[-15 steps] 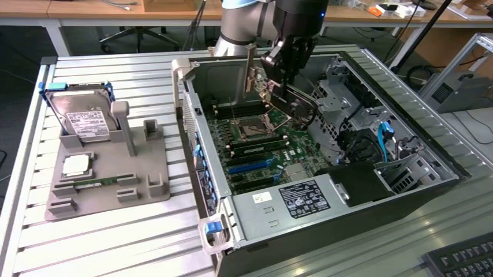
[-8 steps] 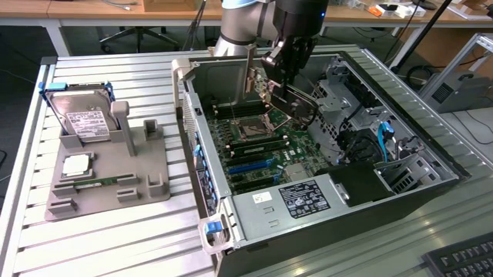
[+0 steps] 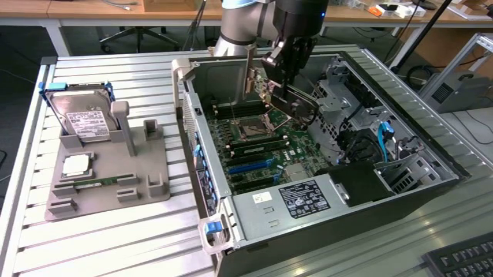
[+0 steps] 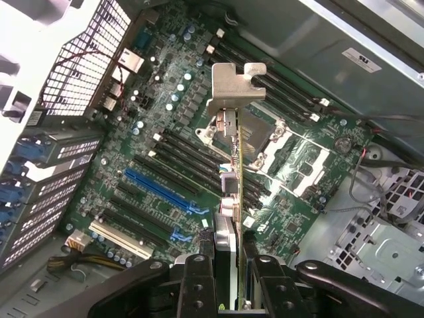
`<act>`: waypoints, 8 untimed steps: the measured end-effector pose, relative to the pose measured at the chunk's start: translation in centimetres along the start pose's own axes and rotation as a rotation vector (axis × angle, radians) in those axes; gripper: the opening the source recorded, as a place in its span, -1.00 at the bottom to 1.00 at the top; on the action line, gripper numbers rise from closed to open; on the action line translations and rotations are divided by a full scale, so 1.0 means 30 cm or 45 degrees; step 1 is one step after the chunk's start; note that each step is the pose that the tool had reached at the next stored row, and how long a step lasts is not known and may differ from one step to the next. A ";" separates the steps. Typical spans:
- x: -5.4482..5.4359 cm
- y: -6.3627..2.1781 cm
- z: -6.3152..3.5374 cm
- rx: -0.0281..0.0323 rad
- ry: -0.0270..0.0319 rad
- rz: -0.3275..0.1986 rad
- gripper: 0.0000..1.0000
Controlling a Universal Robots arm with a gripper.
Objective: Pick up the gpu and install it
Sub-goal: 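Insert the gpu into the slot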
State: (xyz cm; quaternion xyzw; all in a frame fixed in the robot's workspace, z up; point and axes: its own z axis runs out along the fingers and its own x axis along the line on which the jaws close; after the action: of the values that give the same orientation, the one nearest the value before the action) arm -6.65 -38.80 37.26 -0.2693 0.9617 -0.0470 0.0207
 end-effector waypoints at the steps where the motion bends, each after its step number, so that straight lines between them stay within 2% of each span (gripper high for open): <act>1: 0.000 0.000 0.000 0.0003 0.0000 -0.002 -0.47; 8: 0.000 0.000 0.001 0.0027 -0.0006 -0.025 -0.47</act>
State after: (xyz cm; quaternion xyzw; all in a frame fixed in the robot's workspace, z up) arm -6.65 -38.80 37.21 -0.2786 0.9590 -0.0481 0.0208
